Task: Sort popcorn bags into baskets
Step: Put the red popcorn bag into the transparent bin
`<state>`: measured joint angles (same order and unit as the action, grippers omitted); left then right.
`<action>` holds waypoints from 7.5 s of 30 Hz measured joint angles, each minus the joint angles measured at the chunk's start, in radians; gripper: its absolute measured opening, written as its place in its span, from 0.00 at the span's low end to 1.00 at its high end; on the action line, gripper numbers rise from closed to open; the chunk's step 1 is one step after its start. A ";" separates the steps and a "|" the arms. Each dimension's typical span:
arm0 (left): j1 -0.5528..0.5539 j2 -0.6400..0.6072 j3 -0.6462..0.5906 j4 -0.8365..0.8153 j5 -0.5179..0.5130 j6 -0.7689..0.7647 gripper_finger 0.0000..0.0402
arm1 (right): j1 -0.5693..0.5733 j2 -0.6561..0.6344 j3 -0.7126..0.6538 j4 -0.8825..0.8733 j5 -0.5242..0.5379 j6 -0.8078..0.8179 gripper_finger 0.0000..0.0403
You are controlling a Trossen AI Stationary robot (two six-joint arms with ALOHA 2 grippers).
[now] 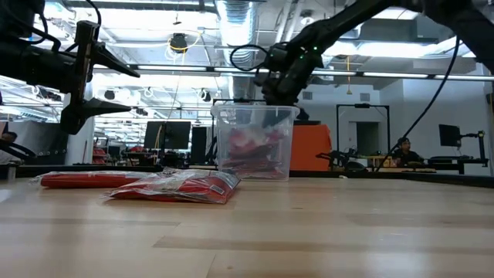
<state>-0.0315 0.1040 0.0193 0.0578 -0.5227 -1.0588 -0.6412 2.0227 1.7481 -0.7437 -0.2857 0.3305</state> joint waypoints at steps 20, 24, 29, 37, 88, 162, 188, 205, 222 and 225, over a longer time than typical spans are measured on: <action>0.000 0.000 0.000 0.000 -0.024 0.010 0.73 | 0.145 -0.278 0.057 -0.150 0.095 0.069 0.49; 0.000 0.000 0.000 0.000 -0.037 0.010 0.73 | 0.337 -0.311 0.056 -0.328 0.295 0.154 0.47; 0.000 0.000 0.000 0.000 -0.042 0.009 0.73 | 0.572 -0.249 0.056 -0.375 0.456 0.347 0.48; 0.000 0.000 0.000 0.000 0.038 -0.006 0.73 | 0.730 -0.025 0.055 -0.299 0.486 0.571 0.68; 0.000 0.016 0.000 -0.008 0.151 -0.060 0.73 | 0.728 0.290 0.351 -0.215 0.348 0.650 0.02; -0.479 1.316 0.318 0.426 0.199 -0.393 0.73 | 0.929 -0.628 0.141 -0.747 0.659 0.732 0.70; -0.448 1.324 0.318 0.347 0.085 -0.464 0.73 | 0.883 -0.402 -0.882 0.940 0.676 0.893 0.70; -0.449 1.482 0.398 0.397 0.030 -0.435 0.73 | 0.864 -0.086 -0.671 0.911 0.531 0.957 0.70; -0.410 1.486 0.418 0.380 0.051 -0.395 0.73 | 0.862 -0.034 -0.670 0.901 0.502 1.029 0.70; -0.408 1.486 0.419 0.382 0.049 -0.390 0.73 | 0.862 -0.009 -0.663 0.935 0.486 1.042 0.70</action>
<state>-0.4393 1.5898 0.4383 0.4400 -0.4735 -1.4485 0.2208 2.0136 1.0849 0.1913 0.2006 1.3722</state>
